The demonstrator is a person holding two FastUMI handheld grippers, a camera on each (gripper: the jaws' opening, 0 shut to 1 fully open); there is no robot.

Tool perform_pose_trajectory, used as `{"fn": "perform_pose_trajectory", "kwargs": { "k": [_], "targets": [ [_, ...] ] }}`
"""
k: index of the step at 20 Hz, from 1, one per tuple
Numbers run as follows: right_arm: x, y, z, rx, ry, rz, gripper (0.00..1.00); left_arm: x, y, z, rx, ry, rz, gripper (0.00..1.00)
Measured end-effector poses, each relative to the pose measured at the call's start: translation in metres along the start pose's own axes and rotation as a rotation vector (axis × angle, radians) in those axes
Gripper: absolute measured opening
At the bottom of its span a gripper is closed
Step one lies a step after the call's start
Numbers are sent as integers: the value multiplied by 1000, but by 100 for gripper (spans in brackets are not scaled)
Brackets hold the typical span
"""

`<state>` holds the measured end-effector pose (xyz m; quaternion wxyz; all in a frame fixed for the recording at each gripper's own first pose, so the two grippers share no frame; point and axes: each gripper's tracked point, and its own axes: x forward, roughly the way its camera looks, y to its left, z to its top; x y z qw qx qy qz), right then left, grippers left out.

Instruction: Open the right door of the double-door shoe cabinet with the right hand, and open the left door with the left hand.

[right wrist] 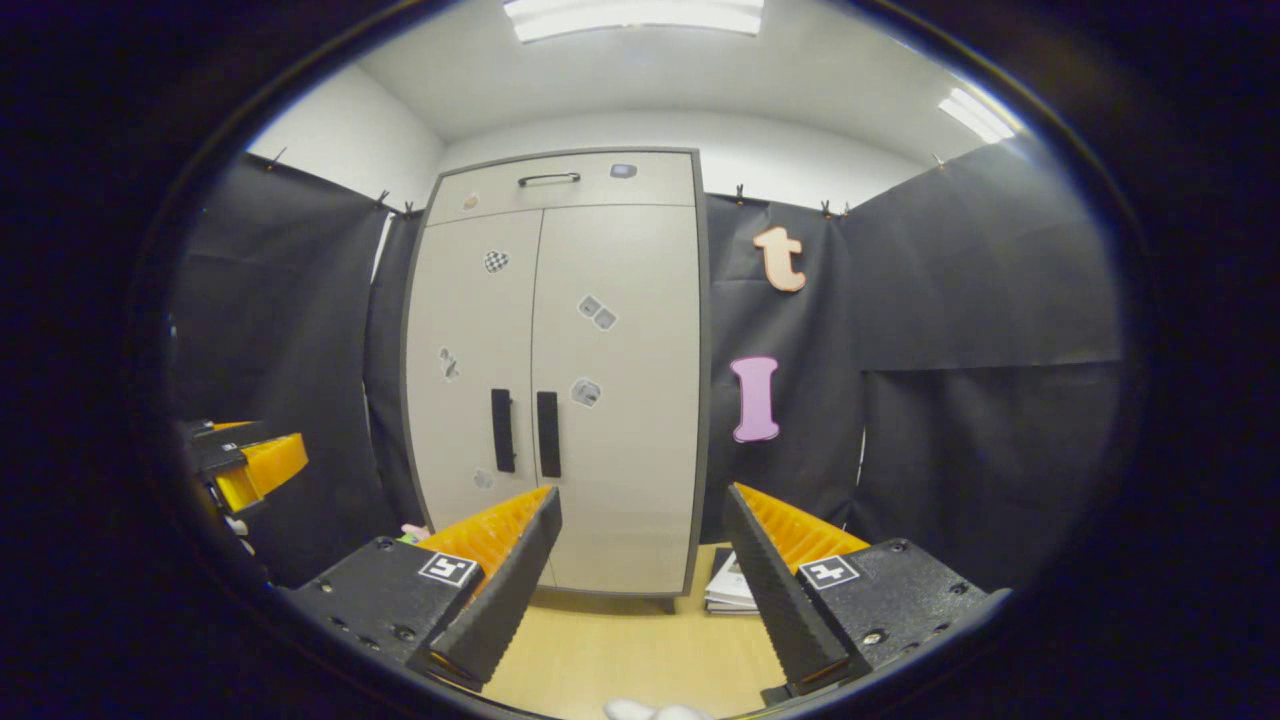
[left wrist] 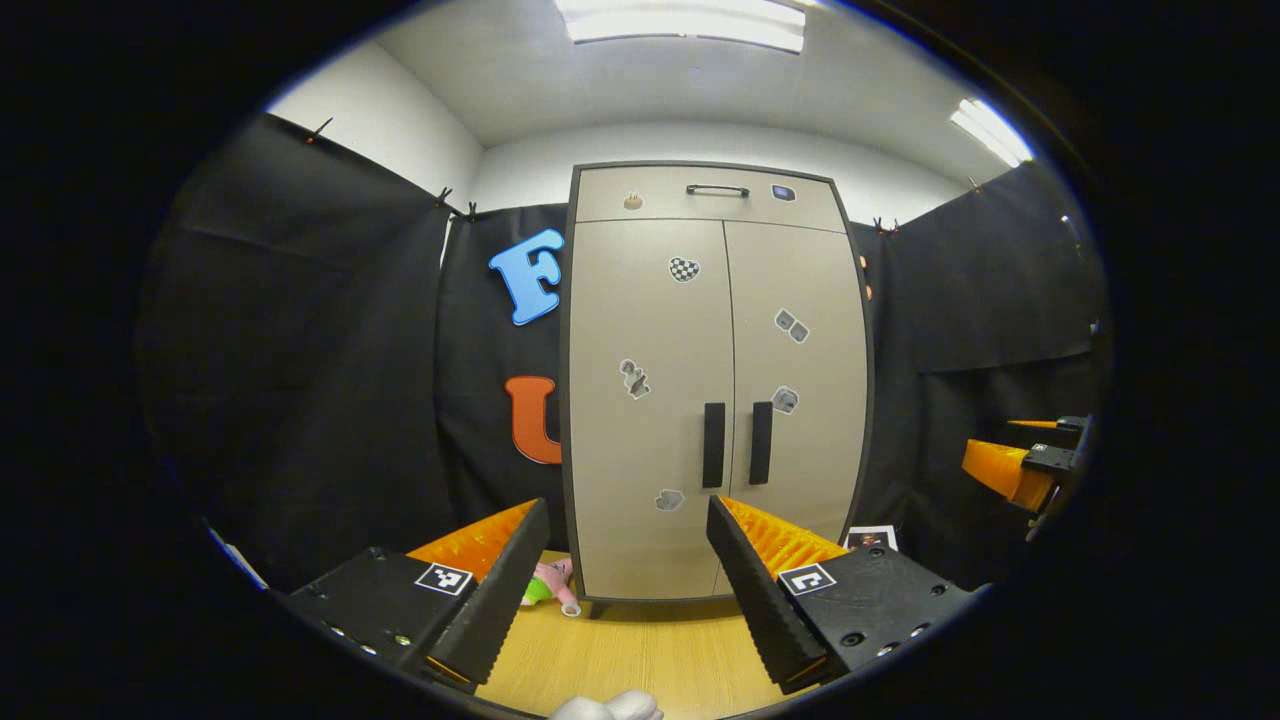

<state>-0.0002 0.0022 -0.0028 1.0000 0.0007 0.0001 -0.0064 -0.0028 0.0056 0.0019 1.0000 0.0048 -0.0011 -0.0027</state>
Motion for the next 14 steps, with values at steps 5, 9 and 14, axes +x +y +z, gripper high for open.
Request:
{"fn": "perform_pose_trajectory", "kwargs": {
  "k": [5, 9, 14],
  "targets": [
    [3, -1, -2, 1, 6, -15, 100, -2, 3, -2, -6, 6, 1, 95],
    [14, 4, -2, 6, 6, -20, 100, -10, 11, -5, 1, 8, 5, 95],
    [46, 19, 0, -8, 4, -24, 100, -21, 20, -12, 18, 15, 24, 95]
  ]
}}
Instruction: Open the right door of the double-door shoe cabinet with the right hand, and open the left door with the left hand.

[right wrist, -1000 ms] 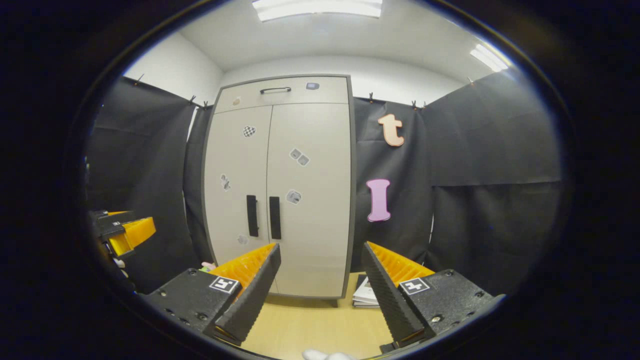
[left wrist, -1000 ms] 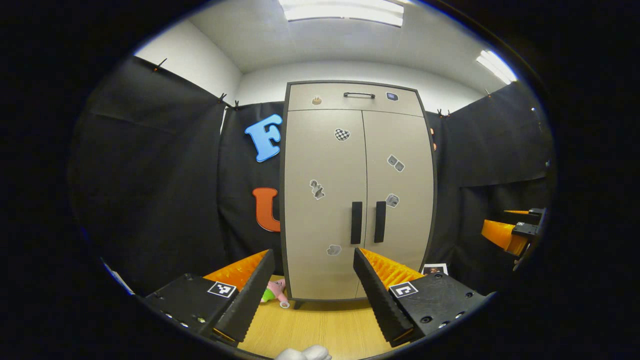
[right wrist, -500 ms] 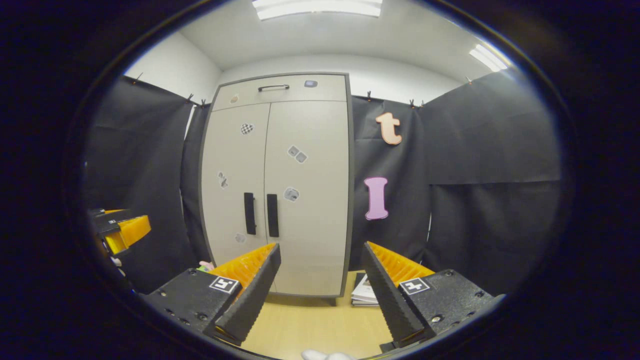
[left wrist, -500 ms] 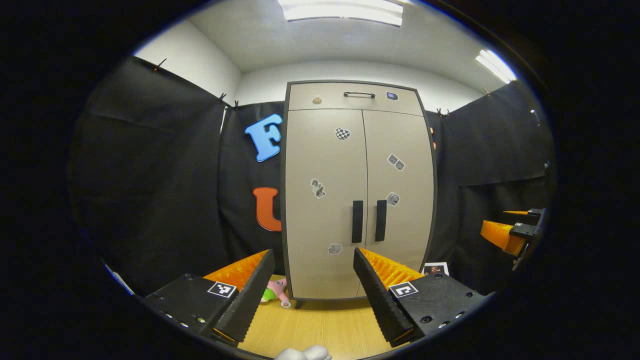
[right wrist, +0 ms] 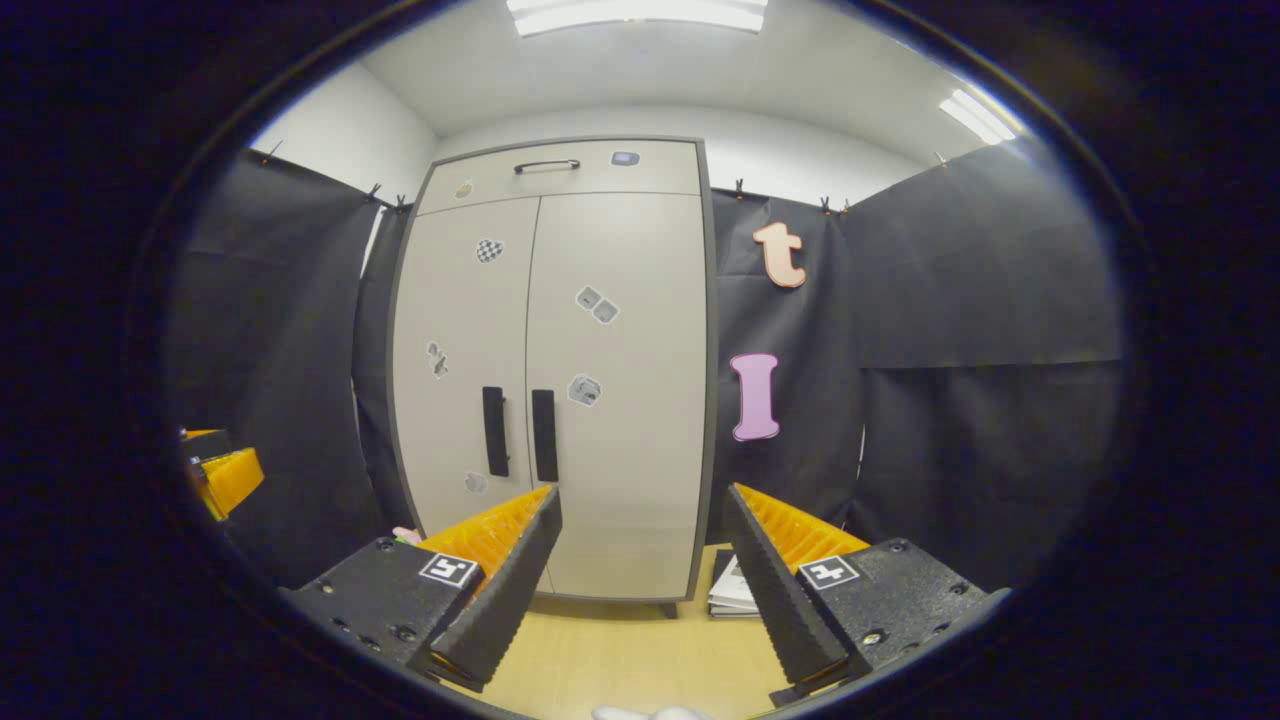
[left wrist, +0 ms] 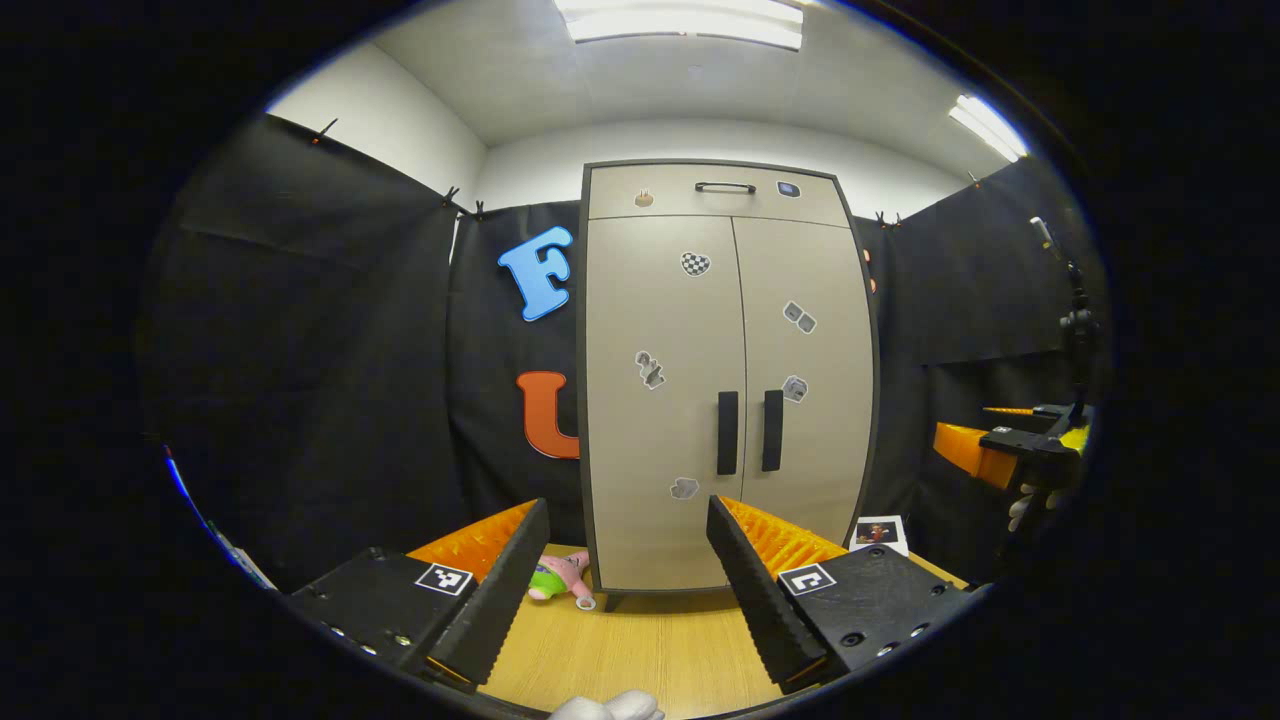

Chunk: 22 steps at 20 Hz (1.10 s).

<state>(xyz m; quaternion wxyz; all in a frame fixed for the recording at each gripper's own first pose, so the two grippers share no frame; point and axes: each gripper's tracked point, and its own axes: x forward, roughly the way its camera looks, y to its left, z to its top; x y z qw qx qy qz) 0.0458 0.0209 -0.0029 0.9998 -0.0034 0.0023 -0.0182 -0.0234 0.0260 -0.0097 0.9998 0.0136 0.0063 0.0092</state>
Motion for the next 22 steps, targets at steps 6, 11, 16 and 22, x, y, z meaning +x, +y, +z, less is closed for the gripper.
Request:
{"fn": "perform_pose_trajectory", "kwargs": {
  "k": [6, 11, 16, 22],
  "targets": [
    [73, 47, -4, 1, 12, 49, 100, -11, 15, -14, 9, 39, 60, 95],
    [142, 96, -8, -15, 31, 104, 100, -24, 35, -21, 4, 57, 147, 94],
    [206, 121, -13, -13, 46, 115, 96, -26, 52, -16, 18, 59, 246, 94],
    [255, 125, -22, 4, 91, 96, 83, -27, 63, -14, 34, 65, 334, 95]
  ]
}}
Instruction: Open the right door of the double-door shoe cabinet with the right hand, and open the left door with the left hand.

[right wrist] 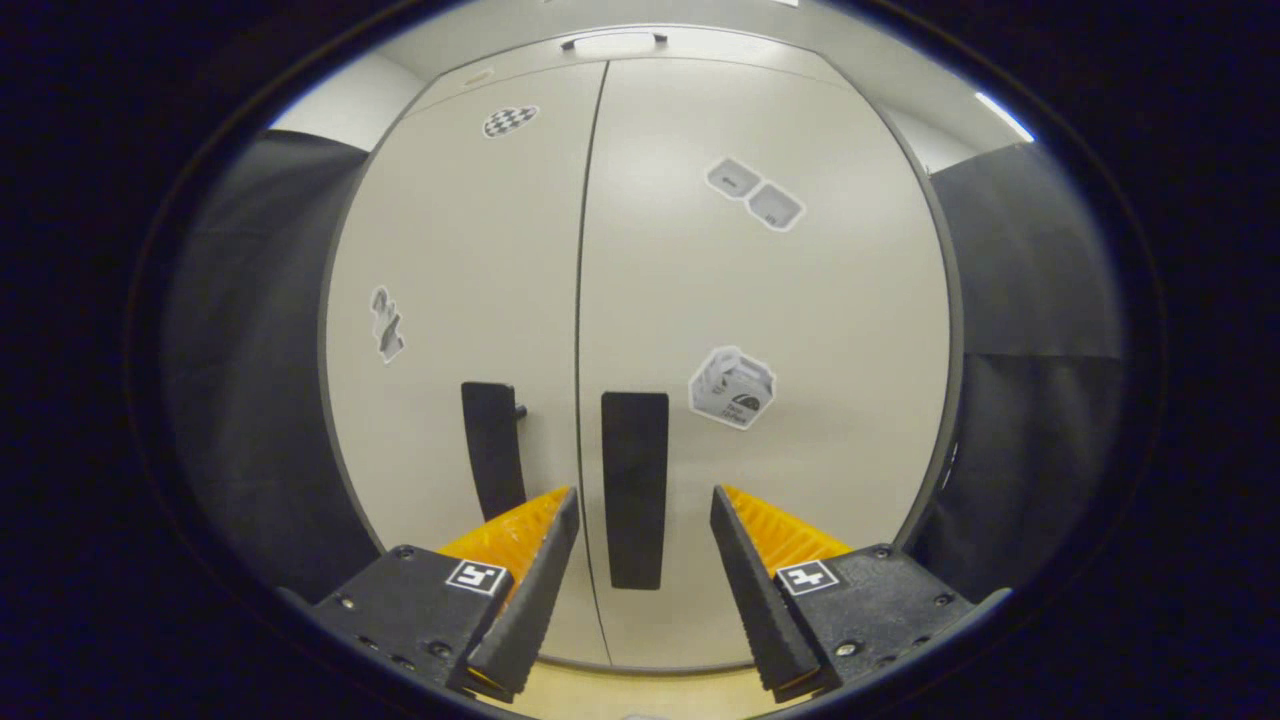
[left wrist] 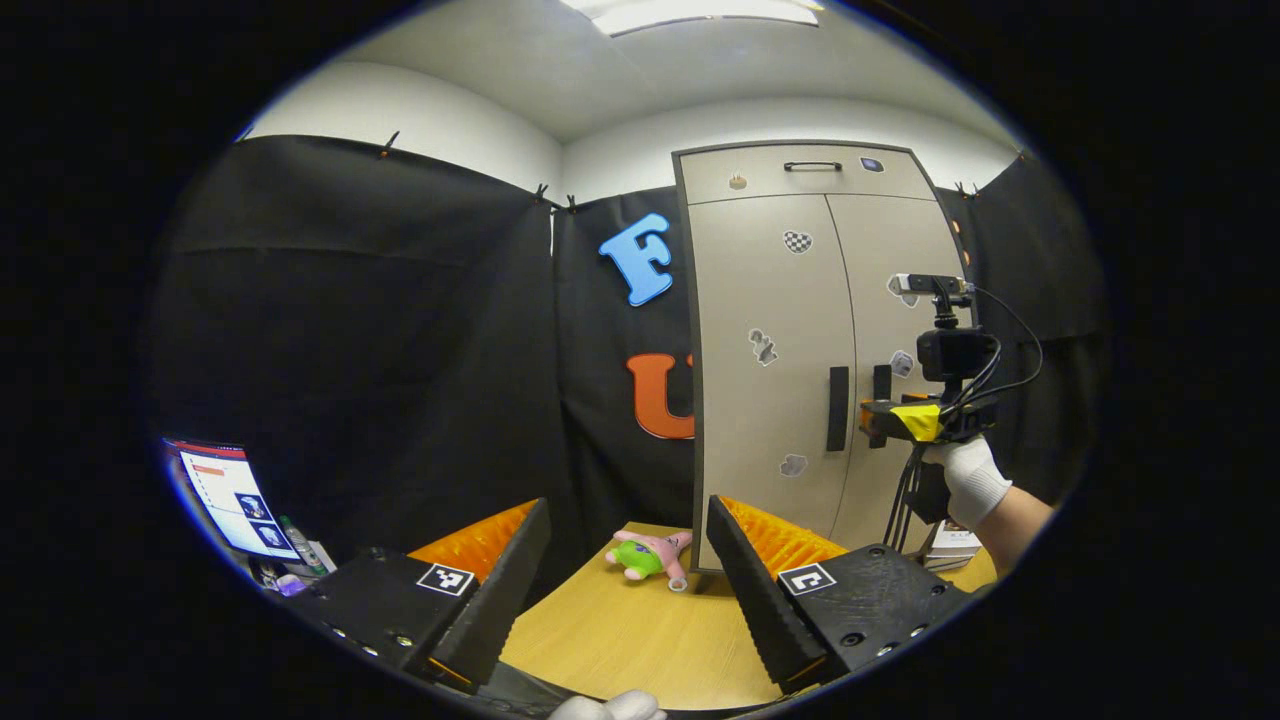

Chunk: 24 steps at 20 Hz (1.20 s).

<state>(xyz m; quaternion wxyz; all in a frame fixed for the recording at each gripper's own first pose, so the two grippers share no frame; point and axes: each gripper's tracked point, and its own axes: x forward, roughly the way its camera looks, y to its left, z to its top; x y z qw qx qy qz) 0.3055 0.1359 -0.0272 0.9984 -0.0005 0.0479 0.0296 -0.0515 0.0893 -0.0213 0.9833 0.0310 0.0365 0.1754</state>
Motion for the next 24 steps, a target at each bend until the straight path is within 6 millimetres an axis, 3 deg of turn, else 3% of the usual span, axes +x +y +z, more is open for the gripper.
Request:
{"fn": "perform_pose_trajectory", "kwargs": {
  "k": [3, 8, 13, 19, 24],
  "targets": [
    [11, 6, -3, 7, 26, 12, 71, 0, -1, -2, -2, 10, 16, 95],
    [20, 11, -6, 11, 48, -16, 61, 7, 3, -5, -18, 8, 30, 95],
    [20, 4, -6, 28, 60, -59, 36, 14, 9, -6, -33, 6, 28, 95],
    [17, 3, -7, 25, 75, -30, 28, 10, 10, -5, -41, 0, -1, 95],
    [-12, -2, -10, 24, 77, 35, 24, 4, 9, -1, -45, -14, -33, 95]
  ]
}}
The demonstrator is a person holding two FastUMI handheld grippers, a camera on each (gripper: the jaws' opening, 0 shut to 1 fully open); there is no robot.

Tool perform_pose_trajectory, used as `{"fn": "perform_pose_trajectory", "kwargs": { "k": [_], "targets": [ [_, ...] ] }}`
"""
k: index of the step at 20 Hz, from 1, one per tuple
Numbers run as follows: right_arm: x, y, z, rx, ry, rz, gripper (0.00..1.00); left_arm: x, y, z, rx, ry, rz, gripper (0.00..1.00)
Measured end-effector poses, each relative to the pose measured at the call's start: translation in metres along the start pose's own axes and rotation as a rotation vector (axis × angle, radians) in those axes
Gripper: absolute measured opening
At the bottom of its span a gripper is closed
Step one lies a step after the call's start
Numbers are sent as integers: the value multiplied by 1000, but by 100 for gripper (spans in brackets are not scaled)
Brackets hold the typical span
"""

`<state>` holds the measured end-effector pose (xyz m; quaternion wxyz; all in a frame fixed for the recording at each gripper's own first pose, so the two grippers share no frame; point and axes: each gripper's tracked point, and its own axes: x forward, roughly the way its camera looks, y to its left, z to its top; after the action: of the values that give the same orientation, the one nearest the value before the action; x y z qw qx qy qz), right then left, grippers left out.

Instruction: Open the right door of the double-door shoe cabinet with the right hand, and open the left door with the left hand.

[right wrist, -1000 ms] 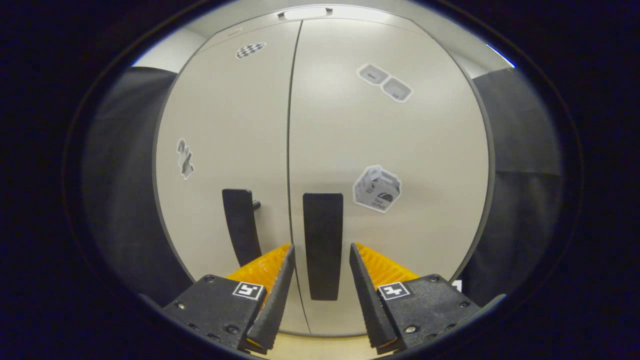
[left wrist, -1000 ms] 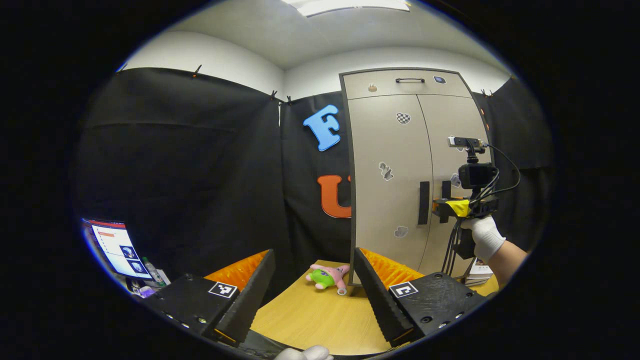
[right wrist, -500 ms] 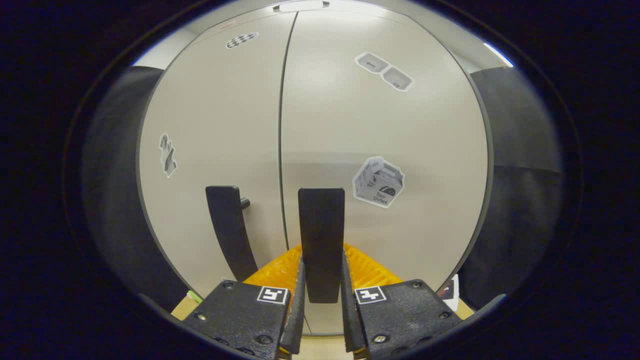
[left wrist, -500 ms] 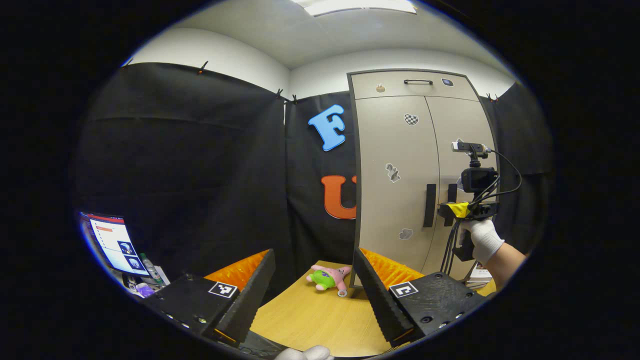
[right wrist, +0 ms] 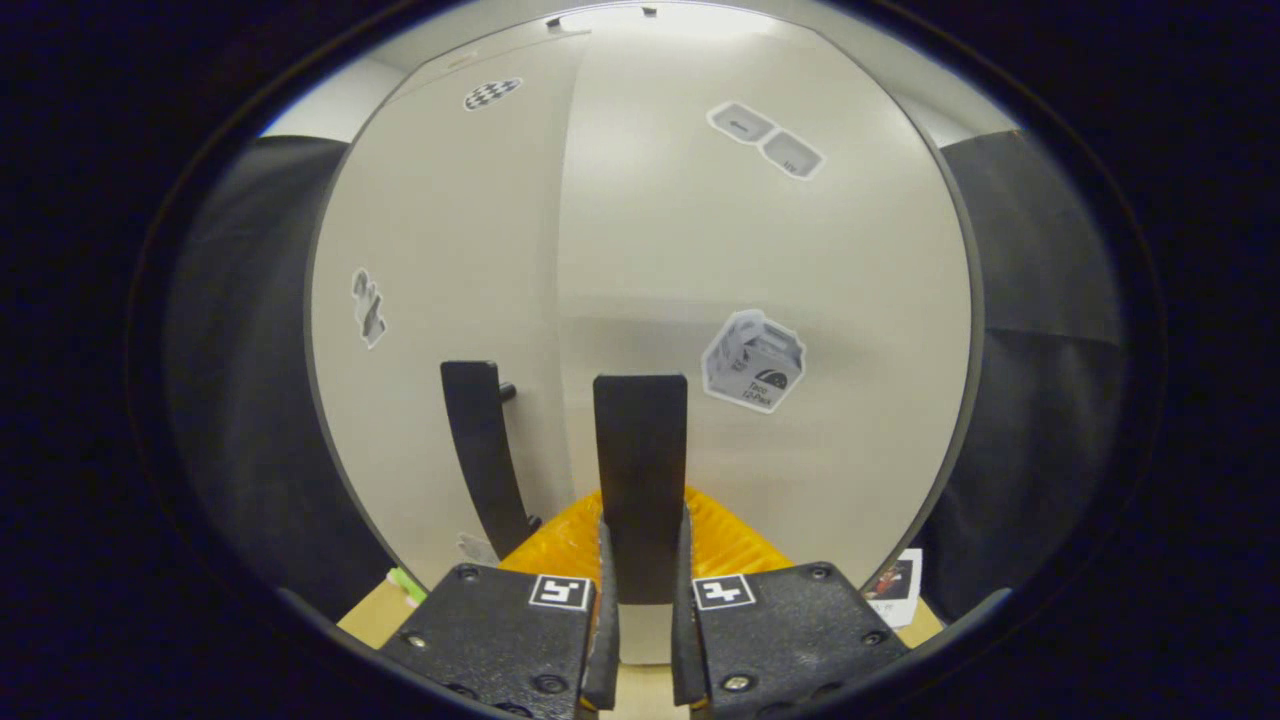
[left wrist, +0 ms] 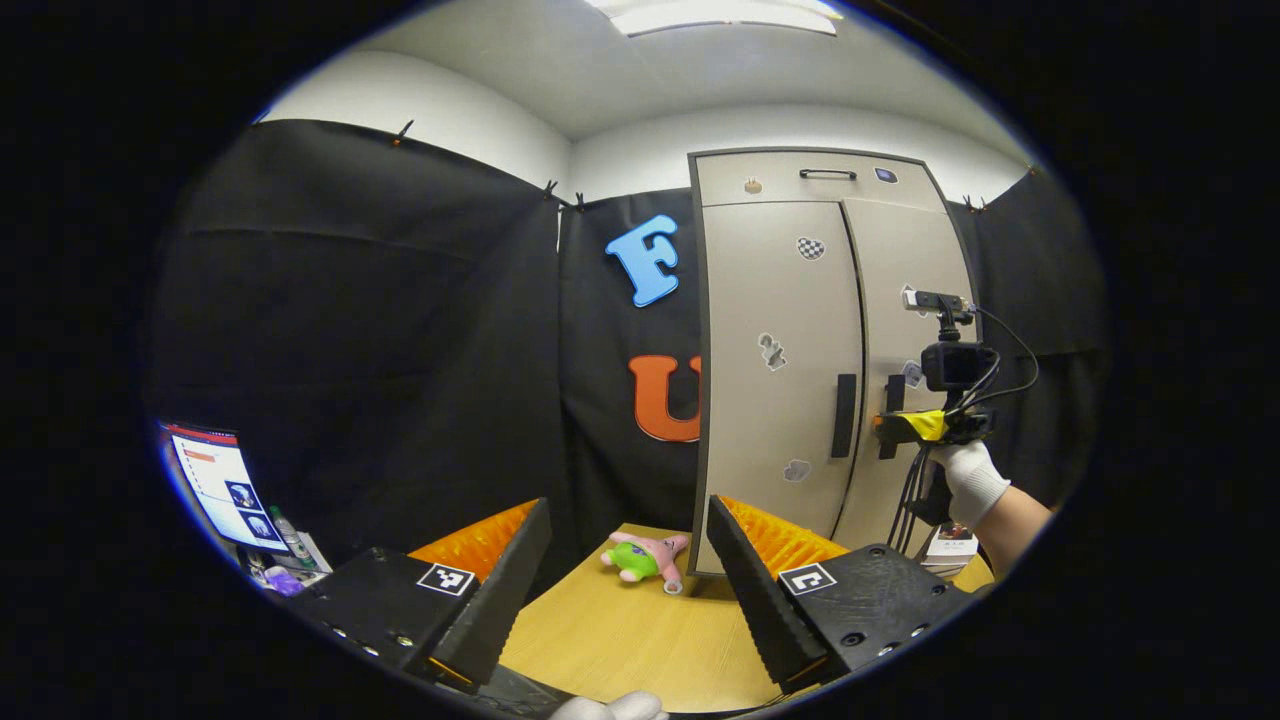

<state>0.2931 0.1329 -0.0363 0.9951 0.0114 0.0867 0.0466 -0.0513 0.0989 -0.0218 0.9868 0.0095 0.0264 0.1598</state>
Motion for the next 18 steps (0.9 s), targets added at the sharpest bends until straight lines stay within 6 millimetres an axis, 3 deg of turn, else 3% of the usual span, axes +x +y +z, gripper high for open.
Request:
{"fn": "perform_pose_trajectory", "kwargs": {
  "k": [2, 10, 18],
  "targets": [
    [-9, -1, 0, -11, 1, 11, 23, -3, -3, 2, -3, -4, -19, 95],
    [-76, -29, -14, -9, -2, 11, 22, -27, -24, 3, -9, -19, -105, 95],
    [-134, -78, -24, 7, -5, -30, 19, -42, -49, -1, -14, -19, -204, 95]
  ]
}}
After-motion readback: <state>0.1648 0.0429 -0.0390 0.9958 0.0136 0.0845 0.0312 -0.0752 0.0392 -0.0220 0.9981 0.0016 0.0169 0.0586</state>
